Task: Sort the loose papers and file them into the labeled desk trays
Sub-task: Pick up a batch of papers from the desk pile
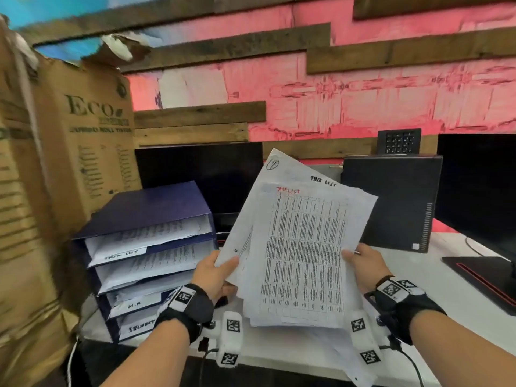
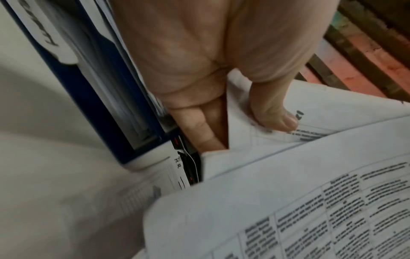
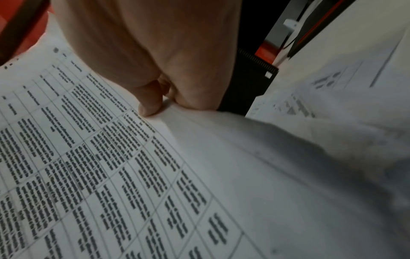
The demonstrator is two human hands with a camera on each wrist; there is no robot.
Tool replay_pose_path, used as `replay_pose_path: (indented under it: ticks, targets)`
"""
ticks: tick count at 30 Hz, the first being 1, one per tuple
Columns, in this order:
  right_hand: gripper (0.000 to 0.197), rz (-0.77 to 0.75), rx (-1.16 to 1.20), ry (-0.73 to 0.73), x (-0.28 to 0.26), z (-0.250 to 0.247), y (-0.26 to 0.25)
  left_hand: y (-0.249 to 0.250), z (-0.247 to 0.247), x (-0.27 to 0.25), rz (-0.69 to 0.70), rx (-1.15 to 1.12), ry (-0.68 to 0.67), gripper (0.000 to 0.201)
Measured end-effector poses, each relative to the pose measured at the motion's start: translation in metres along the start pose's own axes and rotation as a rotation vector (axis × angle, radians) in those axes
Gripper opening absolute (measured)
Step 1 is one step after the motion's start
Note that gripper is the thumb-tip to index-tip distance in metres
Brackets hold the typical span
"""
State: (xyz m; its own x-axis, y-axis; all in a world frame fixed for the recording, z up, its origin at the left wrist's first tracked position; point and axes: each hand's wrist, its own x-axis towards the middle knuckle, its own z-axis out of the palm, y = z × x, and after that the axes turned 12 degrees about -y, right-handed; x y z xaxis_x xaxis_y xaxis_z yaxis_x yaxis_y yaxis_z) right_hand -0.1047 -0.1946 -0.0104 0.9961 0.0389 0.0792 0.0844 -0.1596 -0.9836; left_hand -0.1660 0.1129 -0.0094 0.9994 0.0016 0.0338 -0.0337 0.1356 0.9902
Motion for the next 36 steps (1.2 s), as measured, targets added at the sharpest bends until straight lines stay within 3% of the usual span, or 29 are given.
replay_pose_path:
  ticks: [4,11,15,18,24,28,32,36]
  targets:
    - [0.02,-0.017,0.083,-0.069,0.0,0.037,0.0,0.005,-0.027,-0.025,-0.063,0.016,-0.029,0.025]
    - [0.021,-0.032,-0.094,-0.158,-0.007,0.083,-0.001,0.014,-0.07,-0.051,-0.15,0.258,-0.121,0.03]
    - [0.016,-0.047,-0.143,-0.159,-0.011,0.099,0.001,0.014,-0.073,-0.055,-0.067,0.516,-0.074,0.03]
    - [0.018,-0.036,-0.125,-0.193,-0.014,0.106,0.001,0.008,-0.073,-0.057,-0.063,0.689,0.057,0.025]
    - [0.018,-0.031,-0.039,-0.281,-0.018,0.112,-0.006,0.002,-0.087,-0.059,-0.079,0.573,0.132,0.017]
    - [0.022,-0.023,0.006,-0.369,-0.026,0.122,-0.012,0.003,-0.099,-0.063,-0.057,0.63,0.188,0.011]
    - [0.018,-0.015,-0.006,-0.4,-0.026,0.132,-0.015,0.004,-0.108,-0.065,-0.08,0.607,0.305,0.025]
    - [0.02,-0.004,0.049,-0.419,-0.025,0.139,-0.018,0.006,-0.113,-0.067,-0.082,0.573,0.33,0.012]
